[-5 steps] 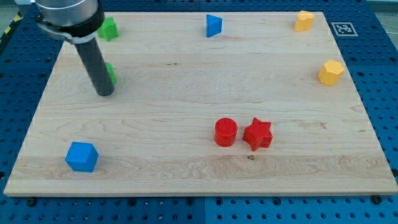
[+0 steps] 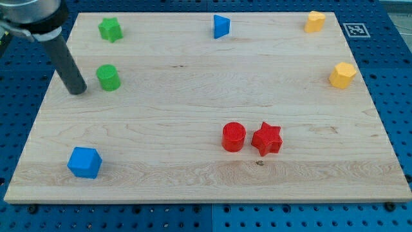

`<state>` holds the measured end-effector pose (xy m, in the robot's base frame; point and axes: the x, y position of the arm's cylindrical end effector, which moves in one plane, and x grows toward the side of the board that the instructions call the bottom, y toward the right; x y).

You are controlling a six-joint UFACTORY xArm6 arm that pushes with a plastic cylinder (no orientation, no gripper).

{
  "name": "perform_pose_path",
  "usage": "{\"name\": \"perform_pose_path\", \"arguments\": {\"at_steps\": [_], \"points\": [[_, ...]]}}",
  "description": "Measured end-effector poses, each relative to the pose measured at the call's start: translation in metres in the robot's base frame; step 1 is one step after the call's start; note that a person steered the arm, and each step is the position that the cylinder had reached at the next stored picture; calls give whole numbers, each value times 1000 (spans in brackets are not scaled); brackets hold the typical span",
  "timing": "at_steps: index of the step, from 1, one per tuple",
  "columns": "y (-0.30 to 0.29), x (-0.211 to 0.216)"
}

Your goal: Slide green circle down diagonal to blue cube

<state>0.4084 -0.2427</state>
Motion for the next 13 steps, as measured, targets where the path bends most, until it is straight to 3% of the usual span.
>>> {"name": "perform_pose_path", "arguments": {"at_steps": [1, 2, 6, 9, 11, 13], "points": [[19, -34], [67, -24], [62, -12], [94, -10], [66, -6], [109, 13]]}}
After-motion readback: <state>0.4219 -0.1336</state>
